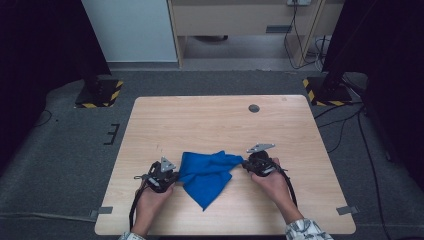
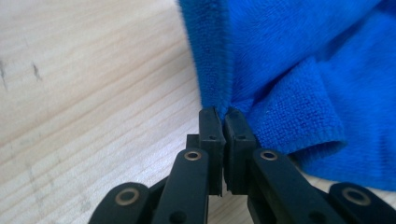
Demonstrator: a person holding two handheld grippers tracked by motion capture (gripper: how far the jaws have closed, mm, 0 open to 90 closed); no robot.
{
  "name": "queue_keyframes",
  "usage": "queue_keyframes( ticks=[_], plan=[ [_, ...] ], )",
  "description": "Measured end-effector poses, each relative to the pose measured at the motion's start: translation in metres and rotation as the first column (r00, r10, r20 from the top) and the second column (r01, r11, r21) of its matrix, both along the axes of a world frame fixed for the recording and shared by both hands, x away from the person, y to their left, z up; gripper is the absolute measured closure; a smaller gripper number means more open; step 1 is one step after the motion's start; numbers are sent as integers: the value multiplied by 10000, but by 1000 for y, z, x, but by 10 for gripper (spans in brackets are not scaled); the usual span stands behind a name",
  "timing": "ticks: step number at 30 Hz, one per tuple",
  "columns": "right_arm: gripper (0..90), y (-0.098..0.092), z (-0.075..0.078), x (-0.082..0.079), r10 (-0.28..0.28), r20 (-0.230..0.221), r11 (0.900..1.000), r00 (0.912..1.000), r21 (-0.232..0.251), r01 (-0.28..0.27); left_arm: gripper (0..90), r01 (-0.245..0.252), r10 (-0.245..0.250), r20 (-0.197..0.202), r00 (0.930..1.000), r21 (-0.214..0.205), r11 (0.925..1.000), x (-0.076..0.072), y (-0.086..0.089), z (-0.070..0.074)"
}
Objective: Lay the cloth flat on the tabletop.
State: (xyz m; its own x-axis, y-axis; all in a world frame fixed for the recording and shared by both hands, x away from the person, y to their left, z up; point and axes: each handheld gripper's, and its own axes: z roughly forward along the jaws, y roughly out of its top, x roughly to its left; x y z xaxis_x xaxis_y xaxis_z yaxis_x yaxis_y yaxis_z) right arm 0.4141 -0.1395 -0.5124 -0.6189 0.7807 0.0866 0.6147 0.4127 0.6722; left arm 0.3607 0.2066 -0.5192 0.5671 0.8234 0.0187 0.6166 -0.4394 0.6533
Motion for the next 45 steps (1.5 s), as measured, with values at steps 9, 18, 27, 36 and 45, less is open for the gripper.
queue_keyframes(
  ticks=[9,18,27,36,45],
  plan=[
    [515,-6,5,-6,126,565,9988,9983,458,-152,854,19,-19,84,10000,-5,10000,0,-2,0],
    [438,-19,7,-21,218,1178,9980,9928,561,-286,849,65,-66,122,9999,79,9999,-1,-6,0],
    [439,-19,-1,-36,578,1520,9955,9867,650,-684,841,37,-37,91,10000,42,10000,0,-5,0],
    [546,-4,-13,-34,821,1648,9966,9829,-183,-802,842,-30,30,59,10000,-65,10000,1,-3,-1],
    [881,-13,-3,-33,974,1732,9950,9801,55,-999,842,-222,232,203,9995,-482,9986,10,-10,-4]
  ],
)
